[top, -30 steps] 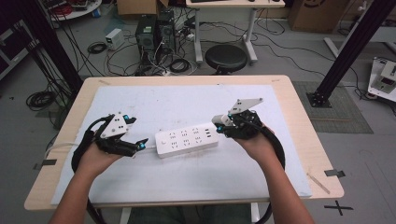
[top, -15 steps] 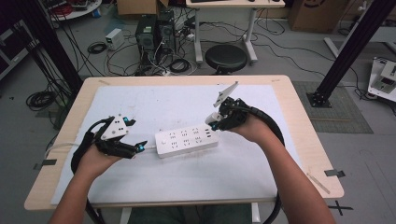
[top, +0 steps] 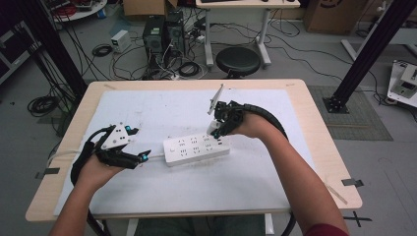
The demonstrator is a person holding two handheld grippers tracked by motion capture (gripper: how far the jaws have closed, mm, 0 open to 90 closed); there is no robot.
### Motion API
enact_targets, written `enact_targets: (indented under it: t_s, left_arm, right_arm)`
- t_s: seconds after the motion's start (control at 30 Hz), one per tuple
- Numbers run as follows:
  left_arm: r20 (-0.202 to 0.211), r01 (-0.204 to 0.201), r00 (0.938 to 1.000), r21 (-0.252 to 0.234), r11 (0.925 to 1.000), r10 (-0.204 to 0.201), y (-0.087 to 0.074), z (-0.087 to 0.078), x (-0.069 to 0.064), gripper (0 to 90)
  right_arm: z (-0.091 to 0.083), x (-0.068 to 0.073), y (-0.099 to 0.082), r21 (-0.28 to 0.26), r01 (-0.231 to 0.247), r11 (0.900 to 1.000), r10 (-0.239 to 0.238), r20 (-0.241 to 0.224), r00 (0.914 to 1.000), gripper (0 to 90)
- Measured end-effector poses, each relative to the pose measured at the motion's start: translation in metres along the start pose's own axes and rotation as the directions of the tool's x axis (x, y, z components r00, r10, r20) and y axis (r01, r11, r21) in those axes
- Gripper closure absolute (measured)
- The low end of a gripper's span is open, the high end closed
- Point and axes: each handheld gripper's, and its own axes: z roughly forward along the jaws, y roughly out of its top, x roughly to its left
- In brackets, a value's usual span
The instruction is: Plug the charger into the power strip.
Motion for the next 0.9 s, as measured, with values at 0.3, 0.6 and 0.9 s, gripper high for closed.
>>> enact_targets:
  t_s: [0.3,0.6,0.9]
  left_arm:
    - [-0.008,0.021,0.9998,0.005,0.9998,-0.021,-0.011,-0.007,0.002,19.4]
    - [-0.014,0.027,0.9995,0.011,0.9996,-0.027,-0.016,-0.01,0.005,19.4]
    - [-0.01,0.033,0.9994,0.012,0.9994,-0.033,-0.017,-0.006,0.005,19.4]
  right_arm:
    - [0.019,-0.01,0.025,0.071,0.154,0.9855,-0.148,-0.084,0.9854,63.2]
    - [0.032,-0.016,0.033,0.119,0.208,0.971,-0.193,-0.123,0.9734,63.2]
    - [0.04,-0.019,0.032,0.145,0.219,0.965,-0.201,-0.128,0.9713,63.2]
